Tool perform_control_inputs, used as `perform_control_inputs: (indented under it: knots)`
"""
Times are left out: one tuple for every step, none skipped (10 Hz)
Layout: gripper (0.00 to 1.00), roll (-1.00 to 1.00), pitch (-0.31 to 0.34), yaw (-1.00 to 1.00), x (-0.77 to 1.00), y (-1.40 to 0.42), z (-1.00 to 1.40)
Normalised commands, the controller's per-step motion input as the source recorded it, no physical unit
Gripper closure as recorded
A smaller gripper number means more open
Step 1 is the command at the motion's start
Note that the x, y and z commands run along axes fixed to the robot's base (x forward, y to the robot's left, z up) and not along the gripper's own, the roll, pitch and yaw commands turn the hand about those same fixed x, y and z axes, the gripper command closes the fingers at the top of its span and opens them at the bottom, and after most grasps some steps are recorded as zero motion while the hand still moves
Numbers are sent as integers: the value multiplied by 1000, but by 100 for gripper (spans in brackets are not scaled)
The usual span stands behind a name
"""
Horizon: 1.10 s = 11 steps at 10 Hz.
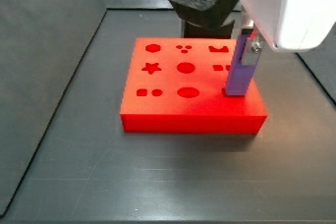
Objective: Insert the rectangle object.
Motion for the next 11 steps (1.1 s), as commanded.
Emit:
perform_control_inputs:
  knots:
    - [100,250,100,0,0,0,-131]
    - [100,170,54,-83,-97,0,-106]
    - [100,84,36,-106,-111,0,0]
    - [100,39,11,-86,-46,-94,0]
    - [100,0,0,-31,0,-137,0]
    - [100,0,0,0,0,-114,0]
    - [100,0,0,0,0,-60,0]
    - [100,0,0,0,0,0,-94]
    - [100,-4,0,0,0,0,-191]
    - [100,-30,0,-6,29,17,-251]
    - [100,-41,-9,-11,74,37,-314]
